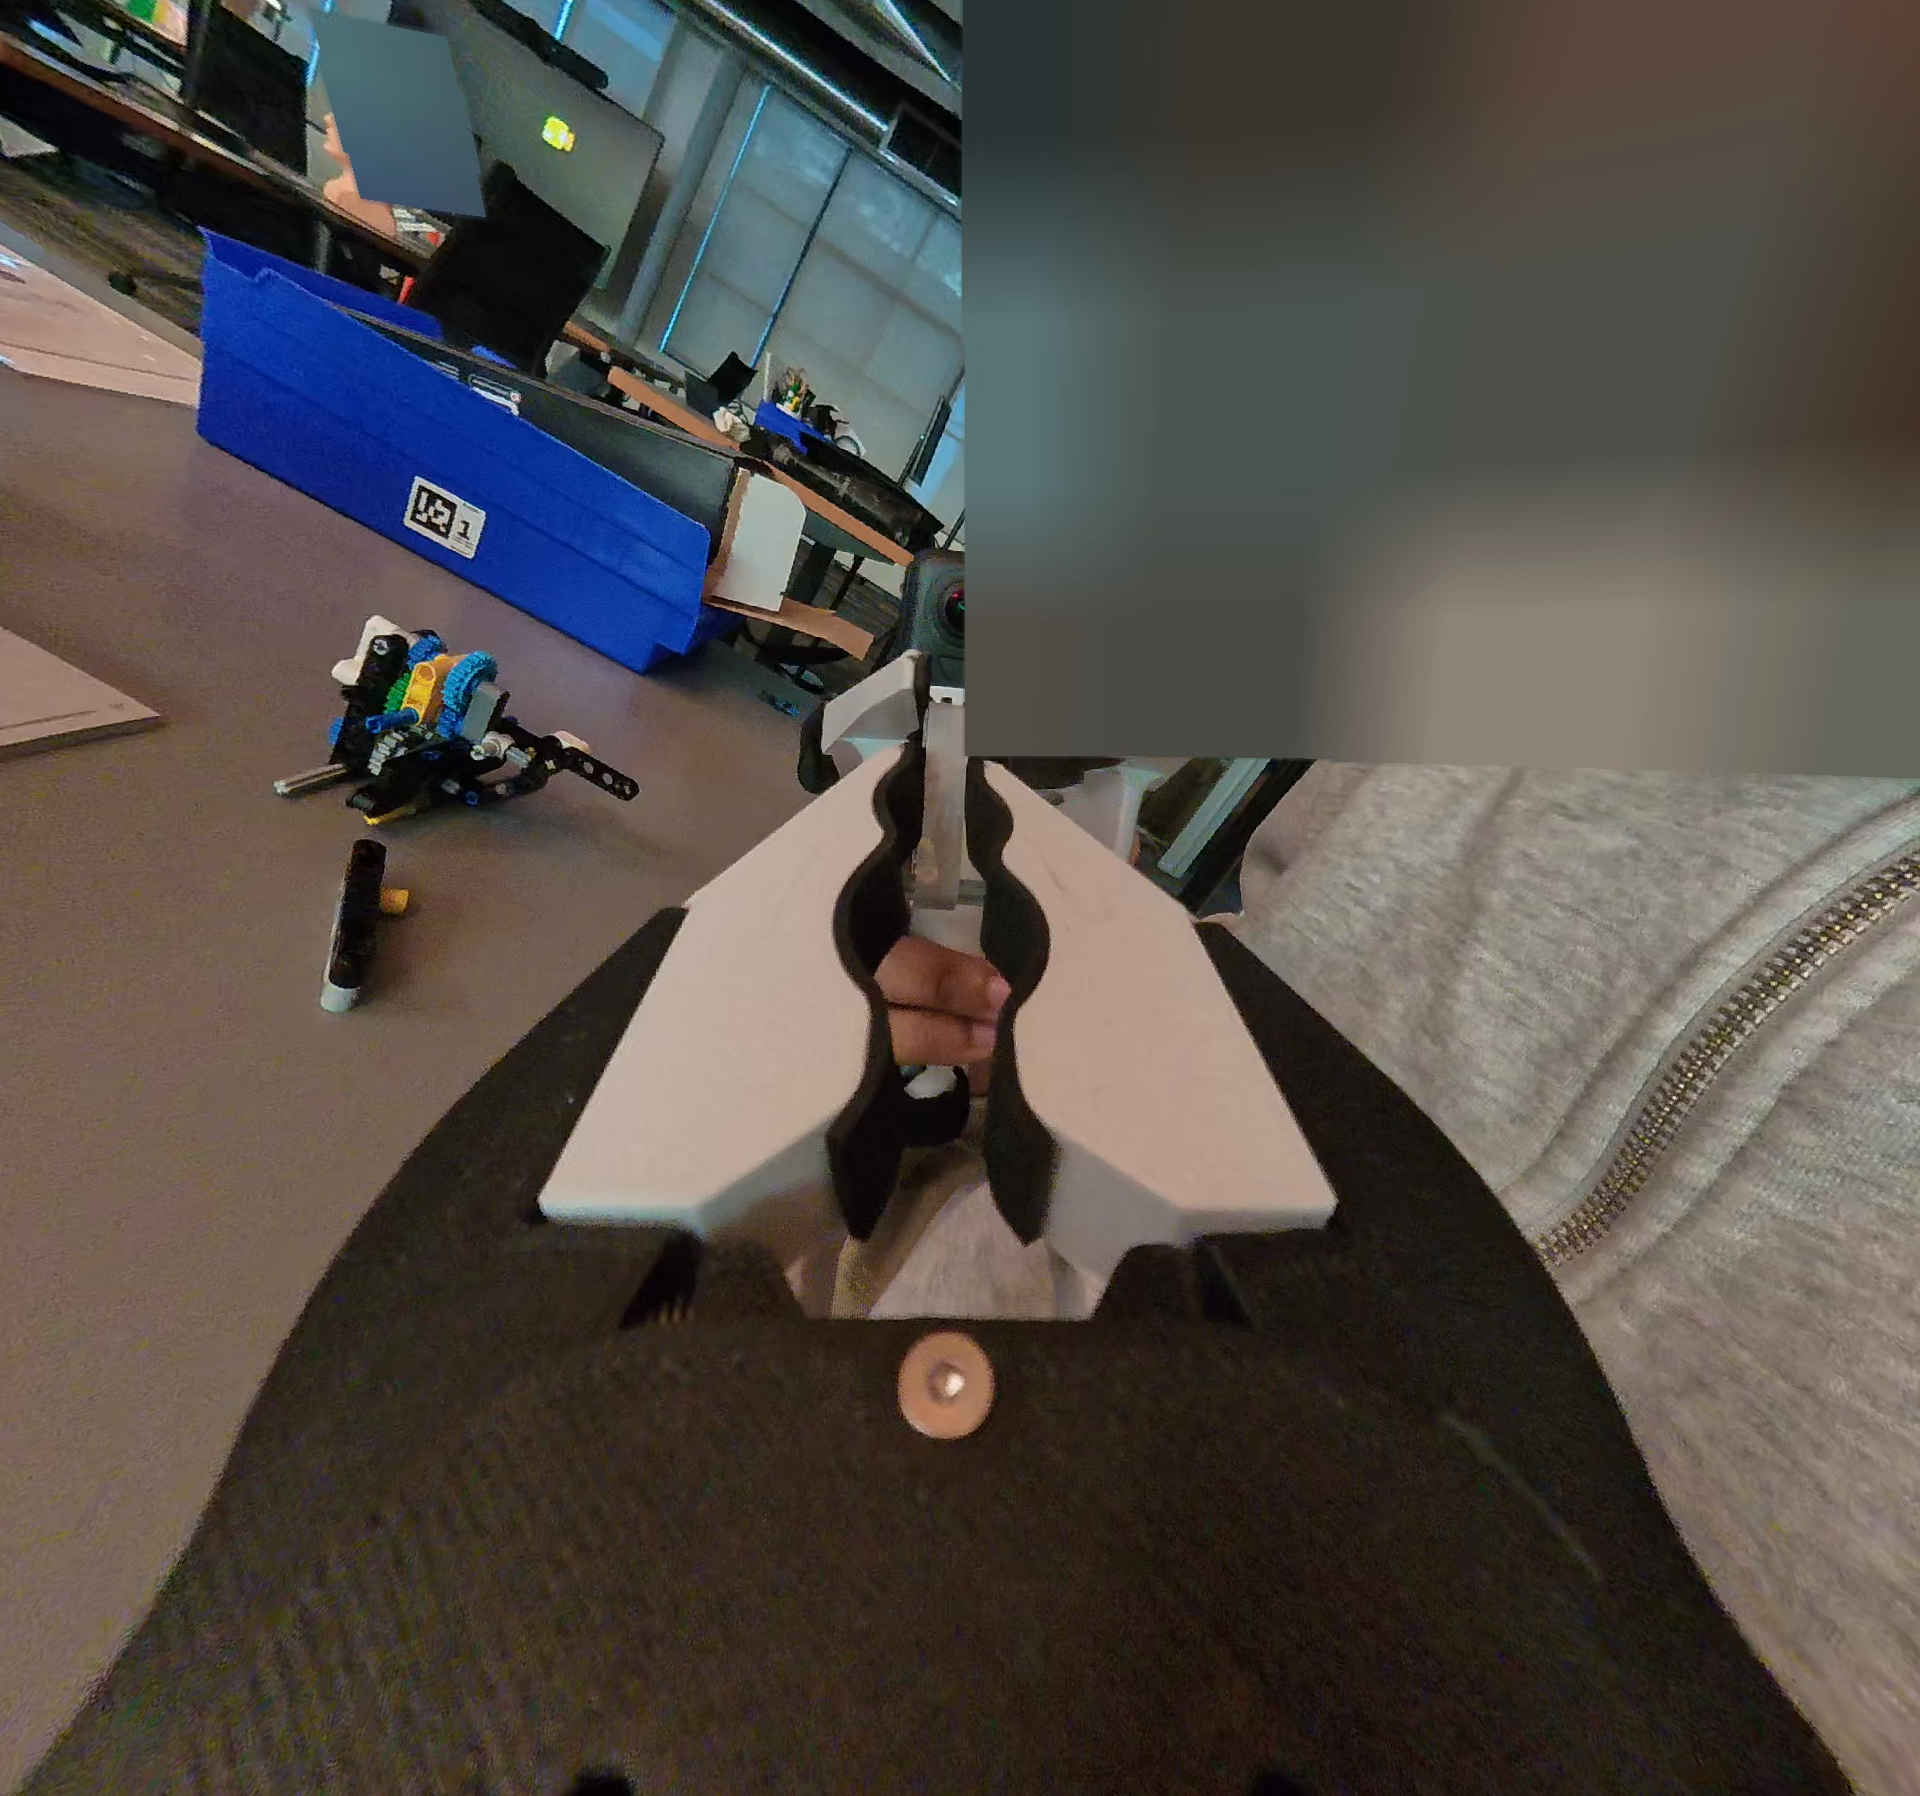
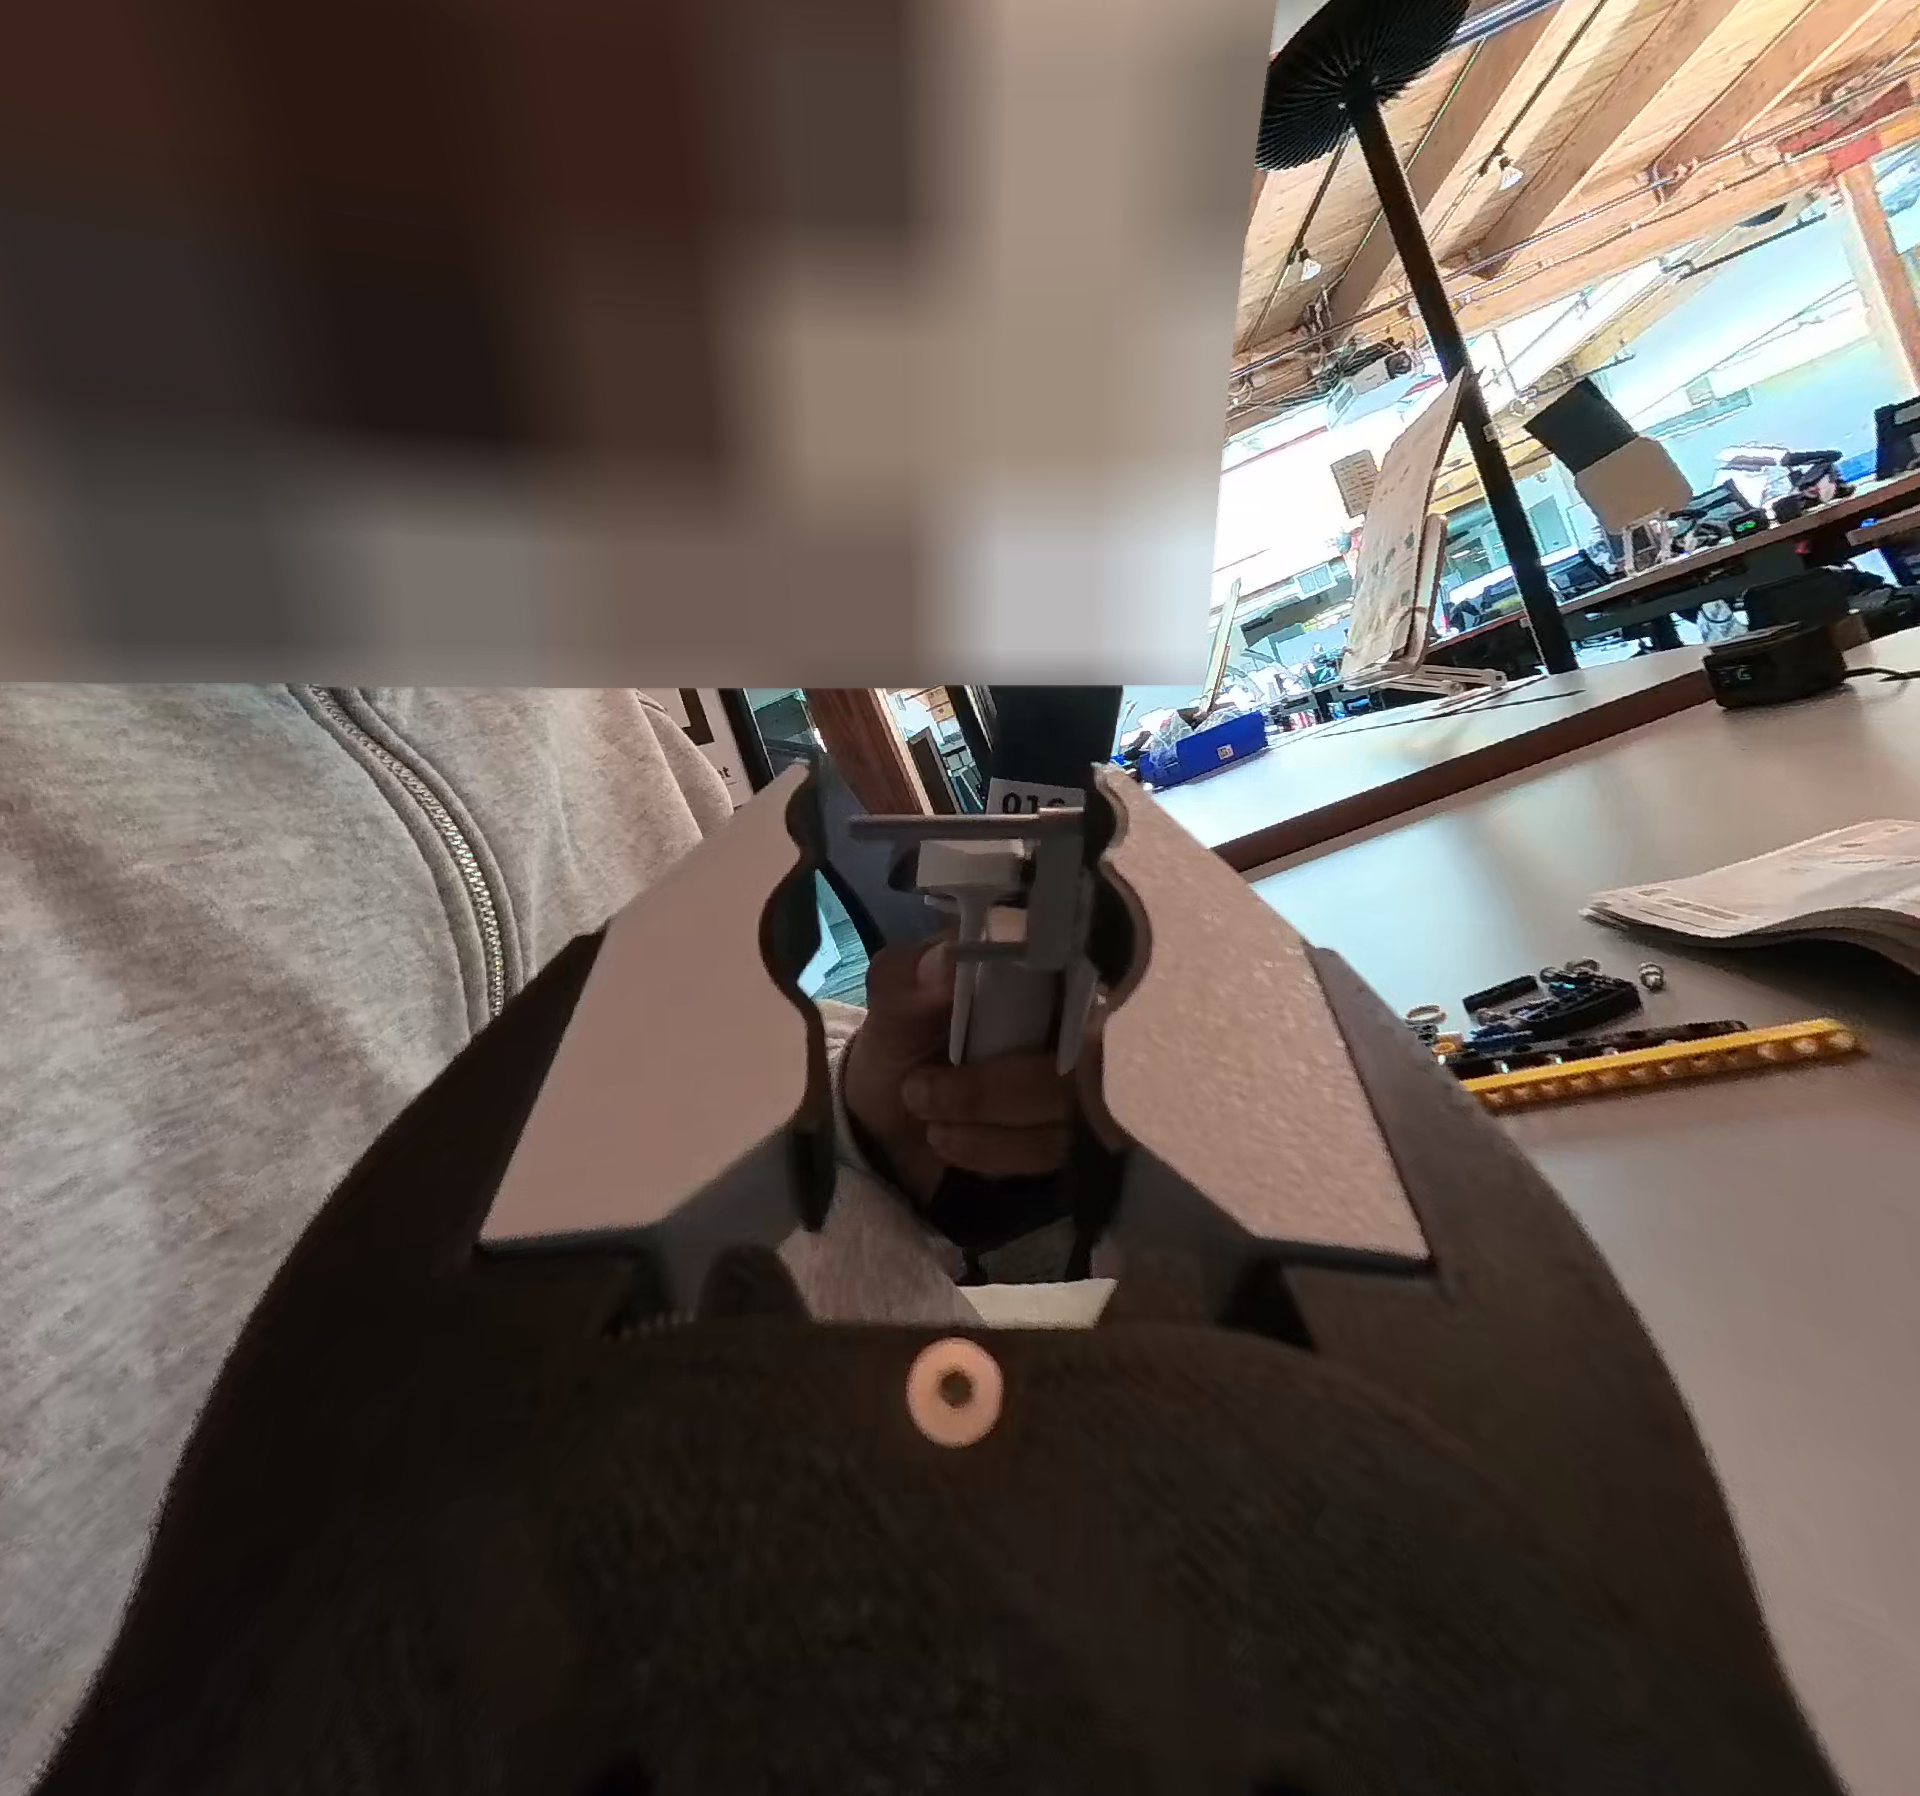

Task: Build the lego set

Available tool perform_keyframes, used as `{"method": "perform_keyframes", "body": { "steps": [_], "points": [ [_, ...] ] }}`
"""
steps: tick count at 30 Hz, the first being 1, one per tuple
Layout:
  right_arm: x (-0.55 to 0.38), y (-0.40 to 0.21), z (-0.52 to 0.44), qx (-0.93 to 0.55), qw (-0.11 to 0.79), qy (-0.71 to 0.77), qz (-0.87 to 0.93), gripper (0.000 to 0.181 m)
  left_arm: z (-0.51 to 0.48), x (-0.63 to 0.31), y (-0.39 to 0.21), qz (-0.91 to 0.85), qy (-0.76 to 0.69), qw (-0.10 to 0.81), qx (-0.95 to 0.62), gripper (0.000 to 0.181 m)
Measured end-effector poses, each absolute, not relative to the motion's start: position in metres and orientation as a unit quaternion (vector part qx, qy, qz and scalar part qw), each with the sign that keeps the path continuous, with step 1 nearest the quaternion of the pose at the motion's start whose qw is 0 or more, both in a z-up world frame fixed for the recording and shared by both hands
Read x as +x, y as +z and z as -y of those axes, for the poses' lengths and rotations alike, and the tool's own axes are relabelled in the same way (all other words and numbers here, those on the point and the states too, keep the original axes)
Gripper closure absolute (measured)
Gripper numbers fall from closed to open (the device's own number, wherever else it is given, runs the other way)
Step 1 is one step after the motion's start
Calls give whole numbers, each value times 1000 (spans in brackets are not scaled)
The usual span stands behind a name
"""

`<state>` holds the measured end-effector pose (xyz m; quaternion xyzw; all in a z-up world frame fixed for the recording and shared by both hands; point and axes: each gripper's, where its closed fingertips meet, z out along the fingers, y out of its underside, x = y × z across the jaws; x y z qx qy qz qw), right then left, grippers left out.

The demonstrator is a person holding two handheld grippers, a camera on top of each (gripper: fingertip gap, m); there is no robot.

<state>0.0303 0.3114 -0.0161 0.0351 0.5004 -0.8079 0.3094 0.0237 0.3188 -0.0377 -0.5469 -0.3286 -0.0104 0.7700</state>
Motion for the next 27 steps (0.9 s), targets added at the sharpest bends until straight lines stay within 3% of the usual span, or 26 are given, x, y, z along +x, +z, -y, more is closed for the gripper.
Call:
{"method": "perform_keyframes", "body": {
  "steps": [7, 10, 11, 15, 19, 27],
  "points": [
    [28, -18, -310, 43, 302, -807, -506, 138, -319, 23, -39, 335, -13, 768, -545, 177],
    [22, -22, -309, 59, 286, -806, -514, 164, -323, 25, -39, 327, -13, 766, -554, 176],
    [21, -22, -309, 60, 283, -807, -516, 166, -324, 25, -39, 328, -4, 763, -558, 176],
    [26, -15, -313, 46, 302, -811, -499, 140, -320, 23, -40, 332, 7, 760, -558, 176],
    [24, -18, -311, 51, 300, -807, -506, 130, -313, 20, -39, 343, -10, 770, -538, 176],
    [26, -20, -308, 54, 297, -803, -514, 138, -316, 20, -41, 344, -4, 764, -546, 177]
  ]
}}
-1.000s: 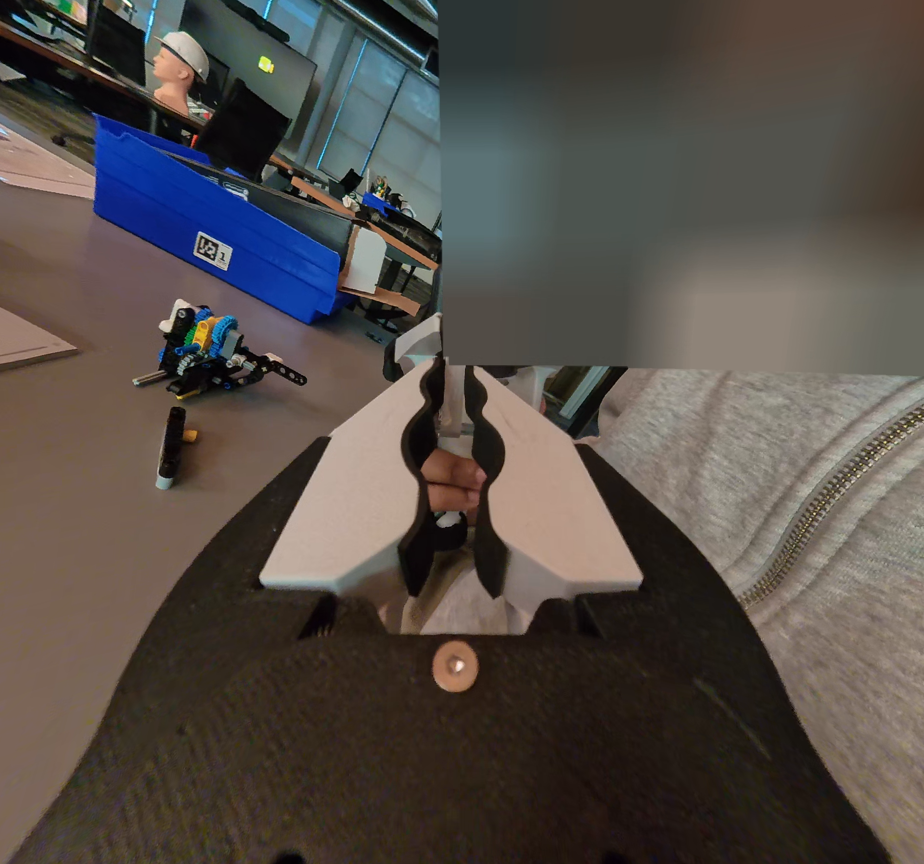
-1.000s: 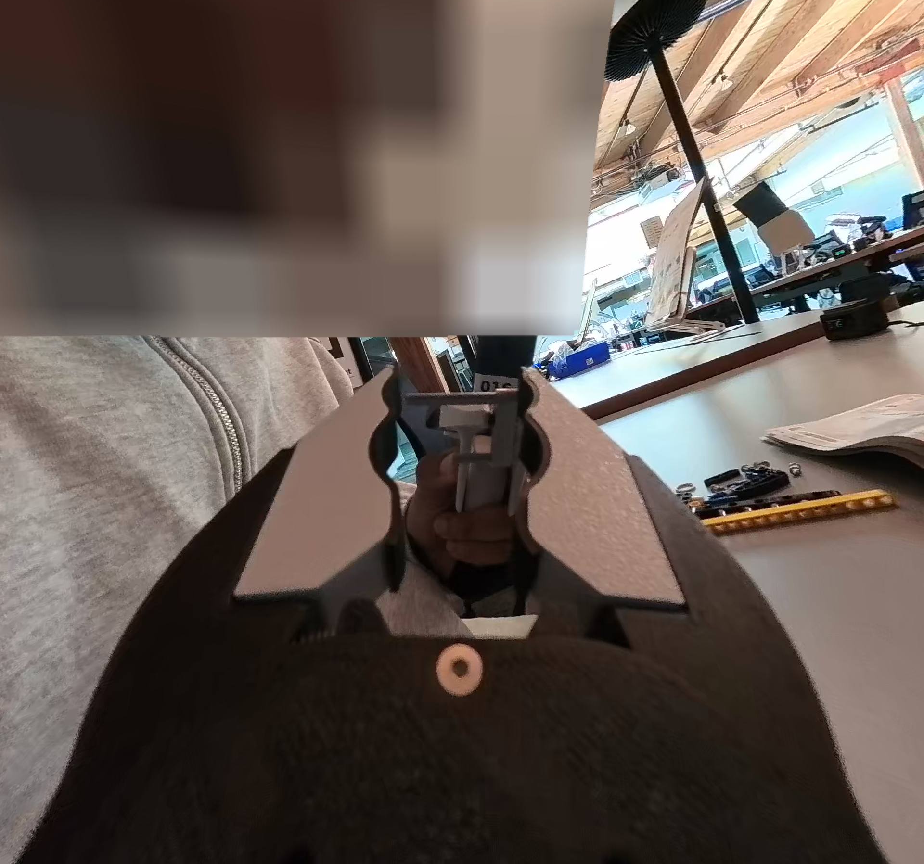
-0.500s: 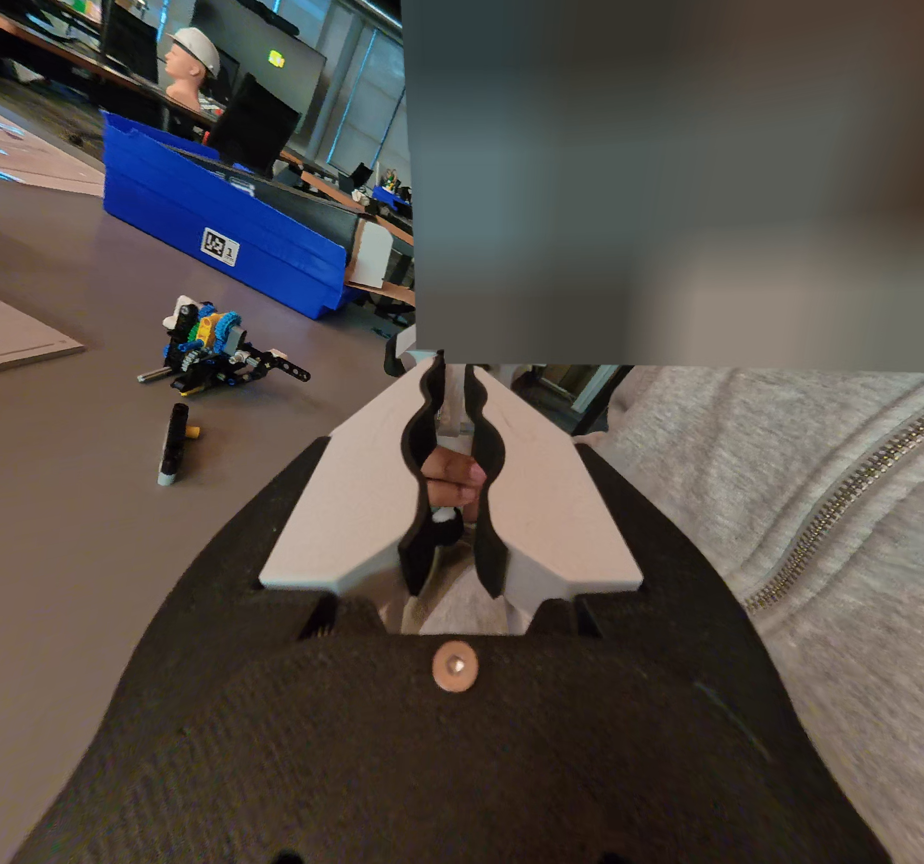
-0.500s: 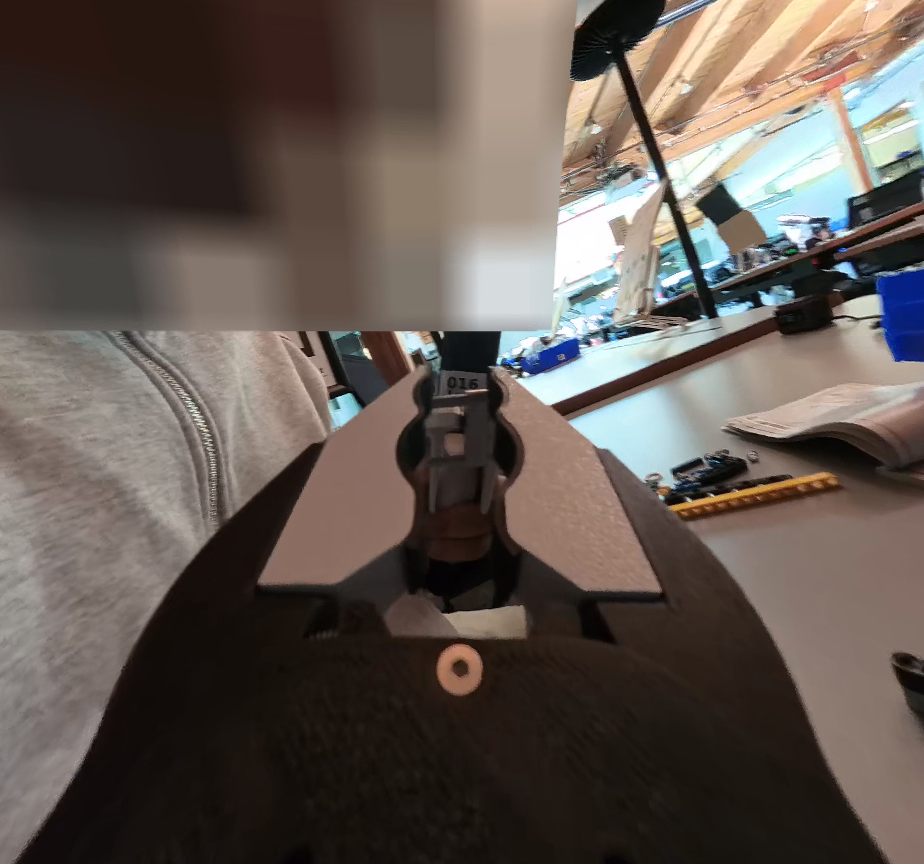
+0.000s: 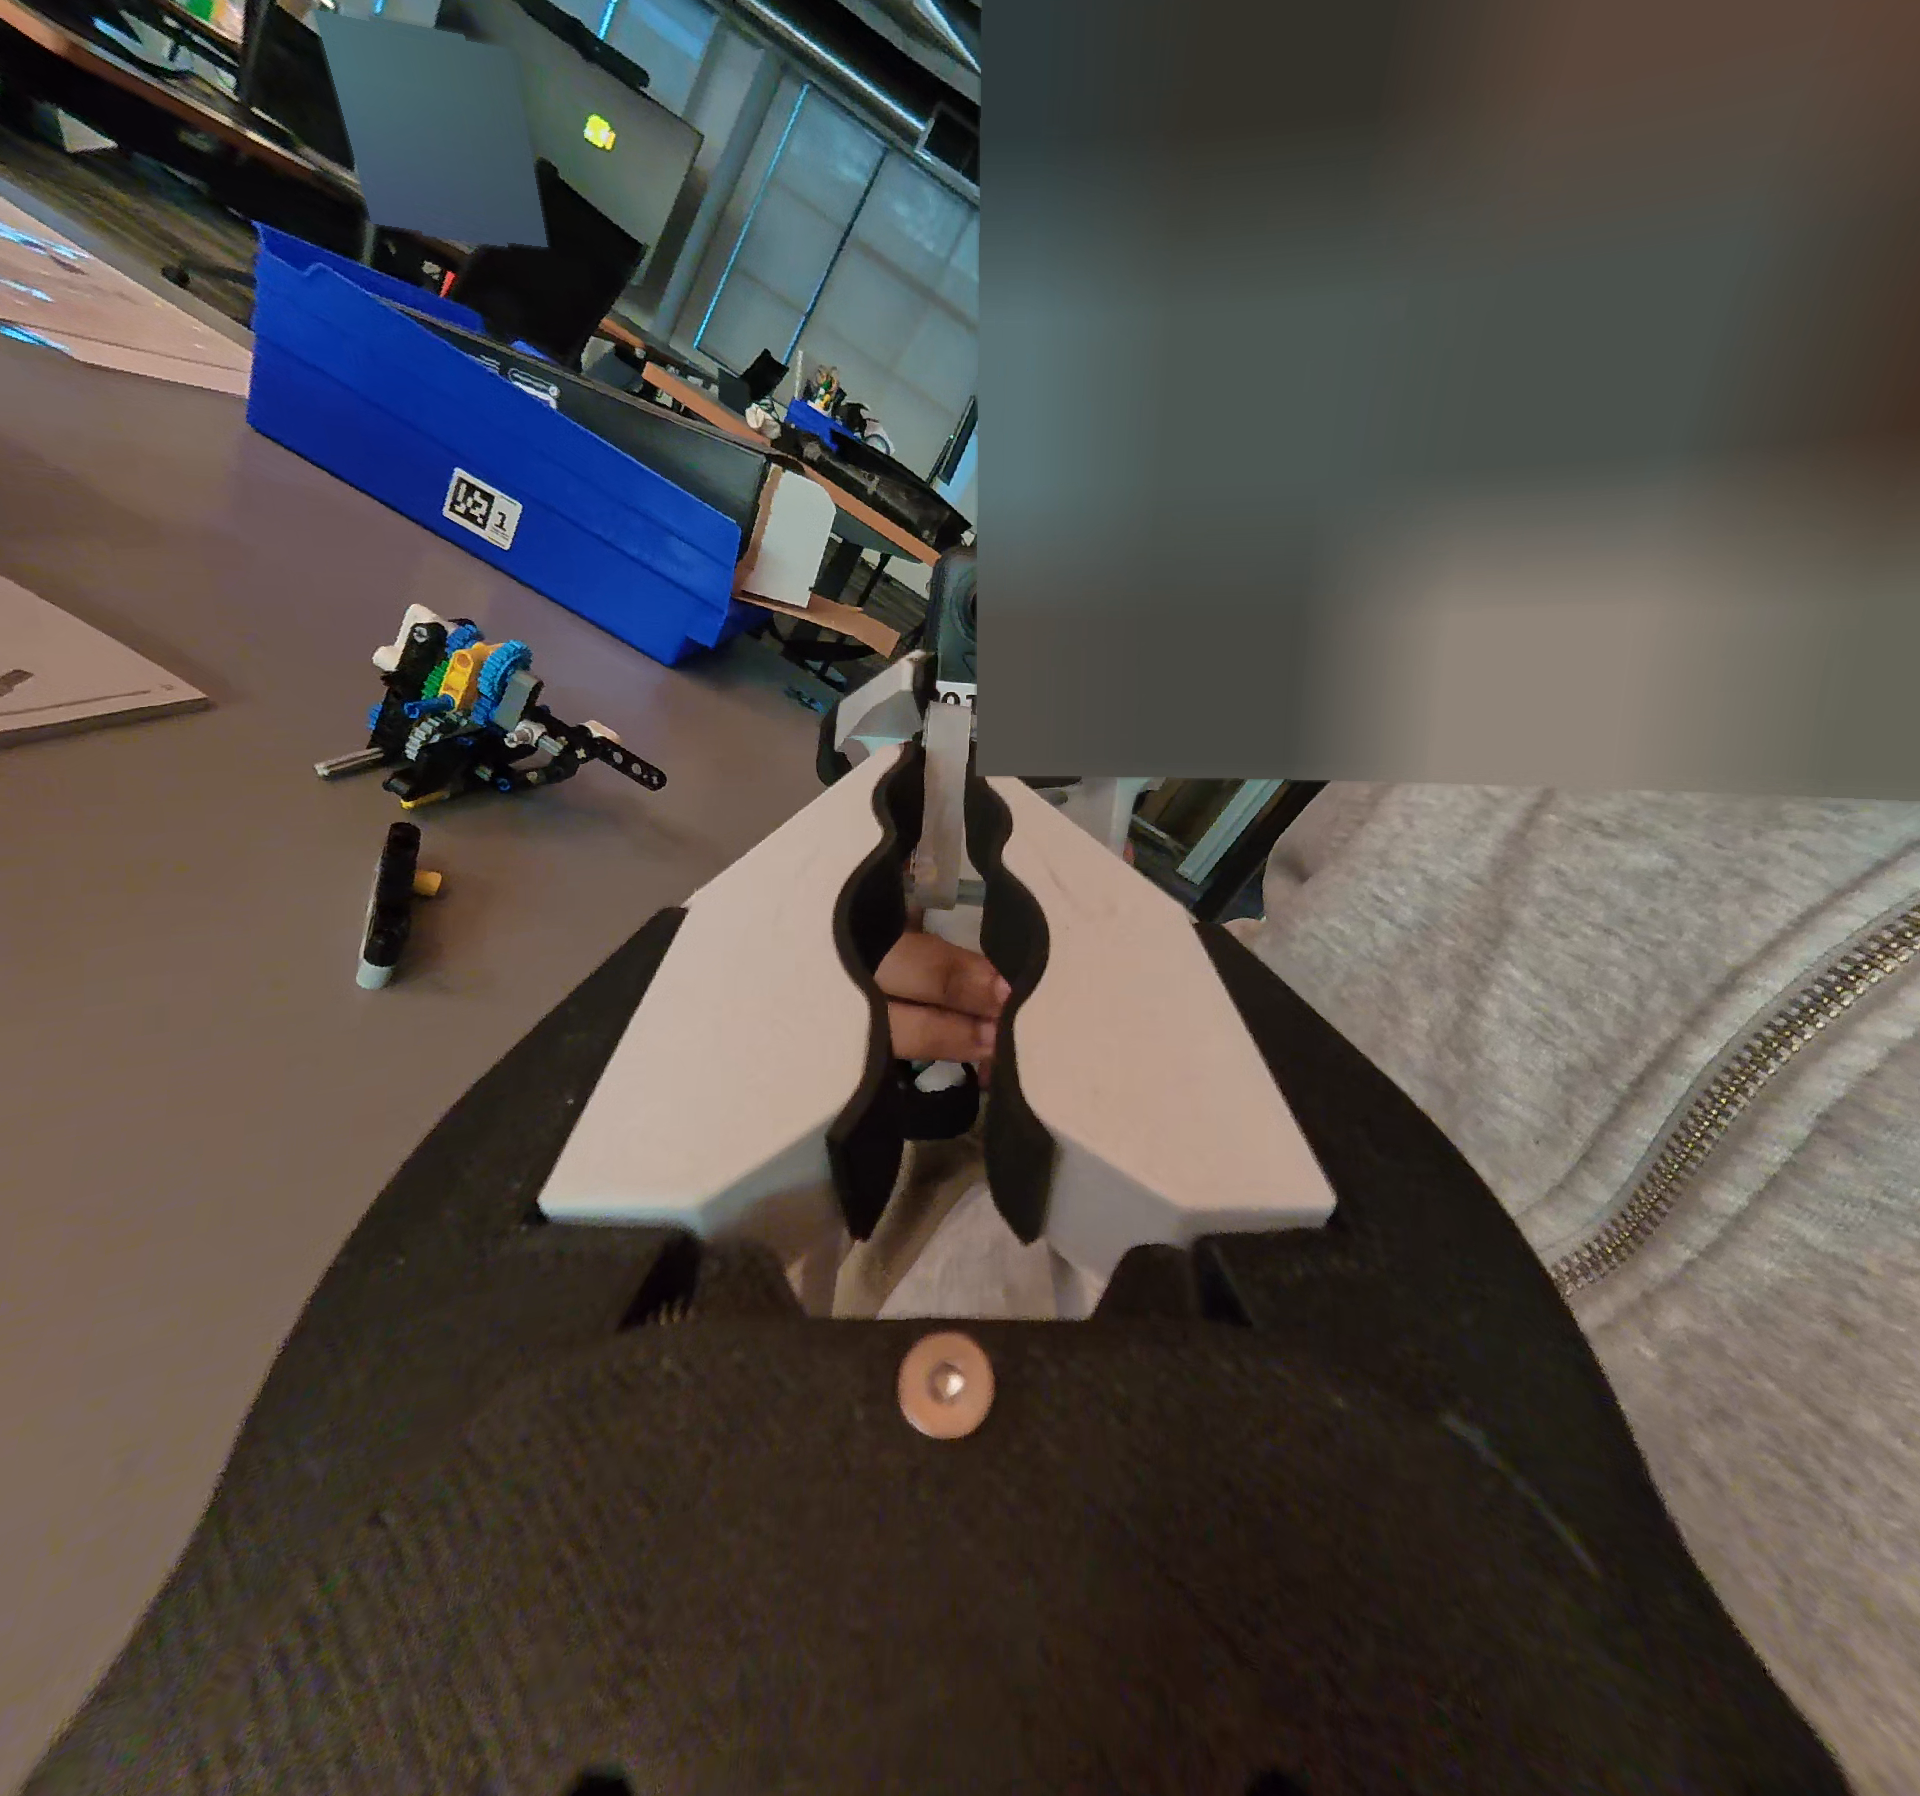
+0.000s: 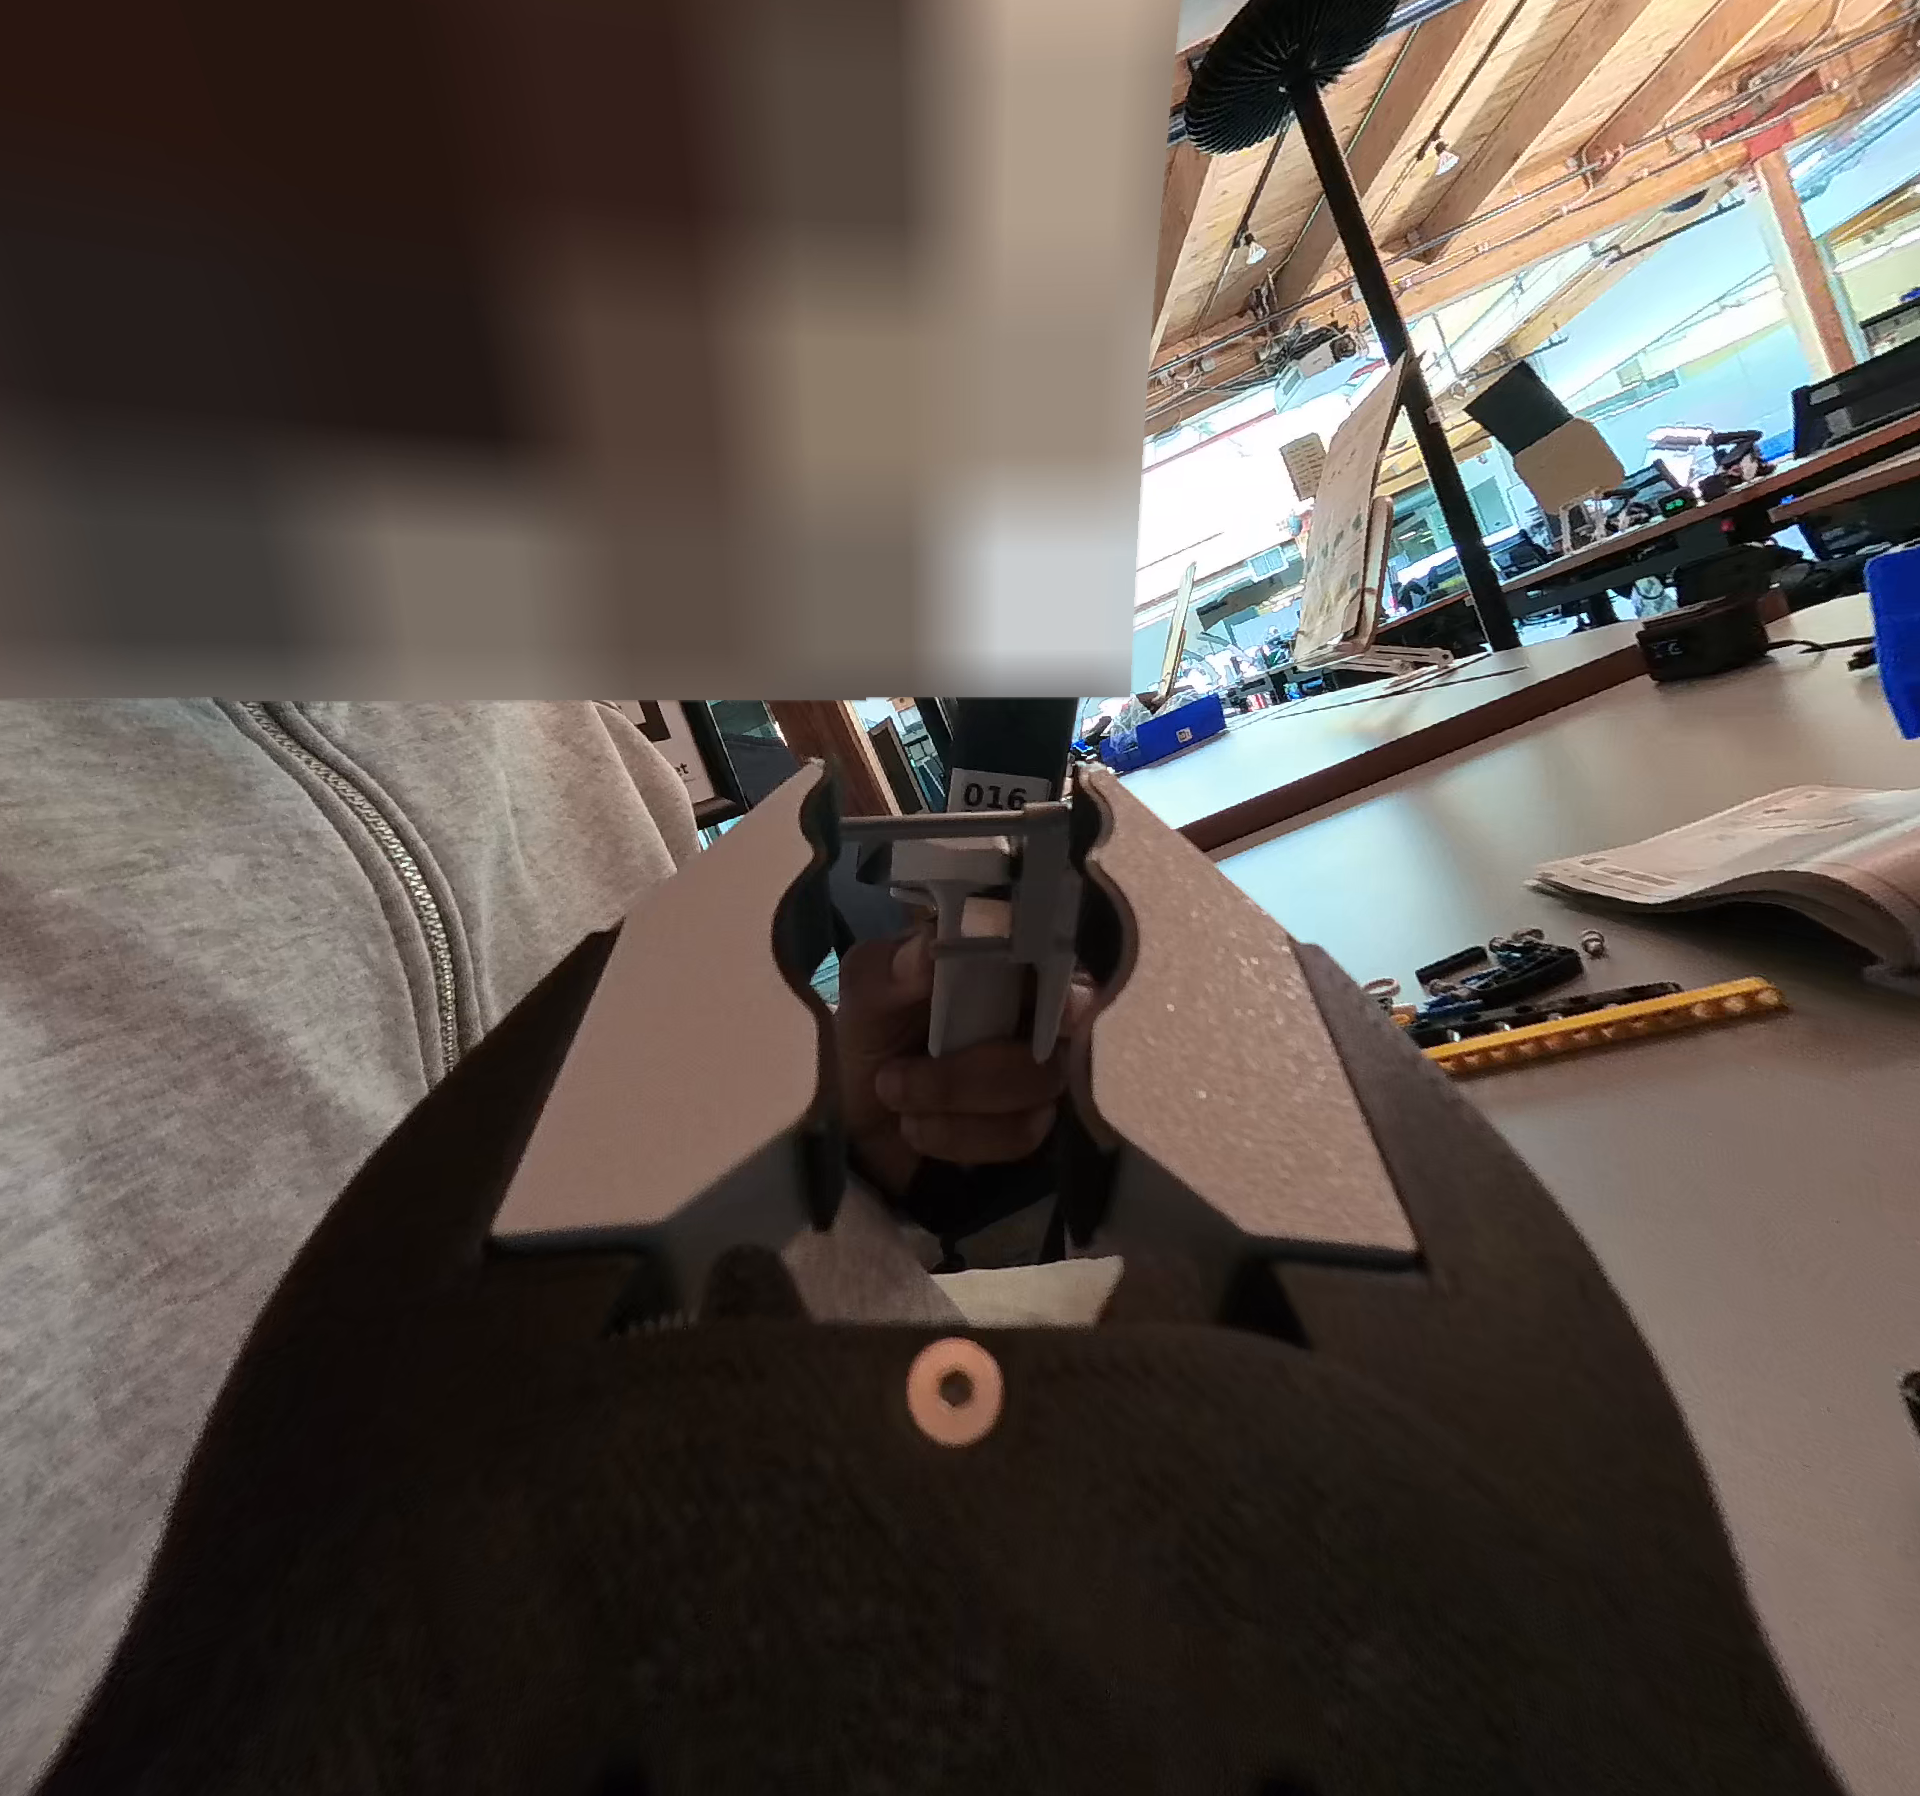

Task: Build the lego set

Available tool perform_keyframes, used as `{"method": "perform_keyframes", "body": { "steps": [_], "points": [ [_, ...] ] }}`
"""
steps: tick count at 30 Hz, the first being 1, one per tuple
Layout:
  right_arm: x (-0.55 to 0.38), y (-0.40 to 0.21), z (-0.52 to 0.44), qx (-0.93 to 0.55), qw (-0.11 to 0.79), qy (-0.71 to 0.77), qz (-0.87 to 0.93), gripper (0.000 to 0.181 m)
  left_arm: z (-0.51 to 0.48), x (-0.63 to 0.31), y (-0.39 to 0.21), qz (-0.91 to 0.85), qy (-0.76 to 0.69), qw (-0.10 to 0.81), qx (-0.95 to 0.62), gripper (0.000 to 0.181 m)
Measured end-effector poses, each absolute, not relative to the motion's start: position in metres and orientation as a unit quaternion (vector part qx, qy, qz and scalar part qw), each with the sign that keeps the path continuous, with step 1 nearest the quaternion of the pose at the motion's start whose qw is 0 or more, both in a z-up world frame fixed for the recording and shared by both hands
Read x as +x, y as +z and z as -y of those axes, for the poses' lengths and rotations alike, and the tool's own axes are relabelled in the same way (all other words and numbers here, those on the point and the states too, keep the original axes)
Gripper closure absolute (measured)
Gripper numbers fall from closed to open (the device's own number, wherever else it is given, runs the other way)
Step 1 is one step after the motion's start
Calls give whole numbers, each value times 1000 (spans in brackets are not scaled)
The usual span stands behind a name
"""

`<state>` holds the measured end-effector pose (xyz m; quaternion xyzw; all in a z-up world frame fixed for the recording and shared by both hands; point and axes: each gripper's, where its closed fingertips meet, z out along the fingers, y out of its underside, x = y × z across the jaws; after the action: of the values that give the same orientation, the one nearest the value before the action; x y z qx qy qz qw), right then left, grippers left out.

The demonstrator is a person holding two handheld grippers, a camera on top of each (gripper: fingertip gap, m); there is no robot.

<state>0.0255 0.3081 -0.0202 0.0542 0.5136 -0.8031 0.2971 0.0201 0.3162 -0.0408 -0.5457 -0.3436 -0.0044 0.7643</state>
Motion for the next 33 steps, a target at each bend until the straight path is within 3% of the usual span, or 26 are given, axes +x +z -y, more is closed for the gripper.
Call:
{"method": "perform_keyframes", "body": {
  "steps": [33],
  "points": [
    [26, -20, -297, 53, 304, -792, -526, 138, -319, 18, -44, 347, -8, 760, -550, 176]
  ]
}}
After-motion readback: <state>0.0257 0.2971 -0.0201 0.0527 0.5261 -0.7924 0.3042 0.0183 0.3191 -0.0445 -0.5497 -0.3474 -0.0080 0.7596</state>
